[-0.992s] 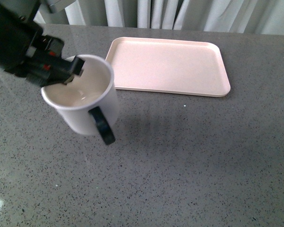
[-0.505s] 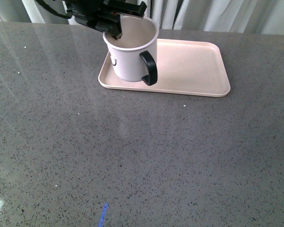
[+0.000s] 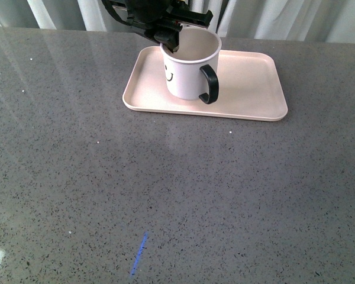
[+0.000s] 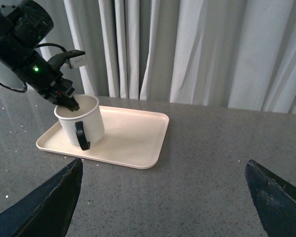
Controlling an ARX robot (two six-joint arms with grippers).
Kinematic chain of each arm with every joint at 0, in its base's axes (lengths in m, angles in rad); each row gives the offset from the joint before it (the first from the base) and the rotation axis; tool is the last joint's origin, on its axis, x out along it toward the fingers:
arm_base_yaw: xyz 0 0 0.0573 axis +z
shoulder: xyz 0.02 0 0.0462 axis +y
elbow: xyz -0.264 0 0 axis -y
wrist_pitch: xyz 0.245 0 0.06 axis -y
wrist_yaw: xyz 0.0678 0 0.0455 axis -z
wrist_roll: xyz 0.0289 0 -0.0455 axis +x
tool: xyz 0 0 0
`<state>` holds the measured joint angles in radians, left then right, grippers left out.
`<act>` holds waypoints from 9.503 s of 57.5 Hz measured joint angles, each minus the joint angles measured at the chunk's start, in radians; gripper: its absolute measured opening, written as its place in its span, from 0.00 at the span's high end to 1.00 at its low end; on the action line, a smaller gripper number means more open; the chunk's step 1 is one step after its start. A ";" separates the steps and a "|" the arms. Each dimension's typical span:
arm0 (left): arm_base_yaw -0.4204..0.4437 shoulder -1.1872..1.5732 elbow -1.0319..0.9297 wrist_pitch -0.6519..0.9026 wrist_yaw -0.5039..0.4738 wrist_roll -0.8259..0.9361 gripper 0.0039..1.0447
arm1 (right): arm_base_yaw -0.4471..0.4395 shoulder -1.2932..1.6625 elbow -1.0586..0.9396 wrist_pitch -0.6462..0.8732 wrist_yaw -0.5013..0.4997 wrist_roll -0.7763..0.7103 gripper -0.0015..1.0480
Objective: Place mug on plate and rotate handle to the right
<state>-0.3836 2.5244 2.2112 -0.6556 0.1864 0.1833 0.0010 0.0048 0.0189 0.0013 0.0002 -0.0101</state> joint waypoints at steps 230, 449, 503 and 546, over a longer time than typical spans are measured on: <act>0.381 -2.045 -2.198 1.133 -0.186 -0.181 0.99 | 0.000 0.000 0.000 0.000 0.000 0.000 0.09; 0.381 -2.509 -2.198 0.655 -0.186 -0.182 0.09 | 0.155 2.272 1.720 -0.387 -0.097 0.229 0.98; 0.381 -2.509 -2.198 0.655 -0.186 -0.182 0.09 | 0.071 2.396 2.109 -0.709 -0.331 -0.688 0.98; 0.381 -2.509 -2.198 0.655 -0.186 -0.181 0.09 | 0.079 2.485 2.224 -0.796 -0.358 -0.826 0.98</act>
<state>-0.0025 0.0158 0.0135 -0.0002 0.0002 0.0021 0.0799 2.4893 2.2433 -0.7948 -0.3576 -0.8356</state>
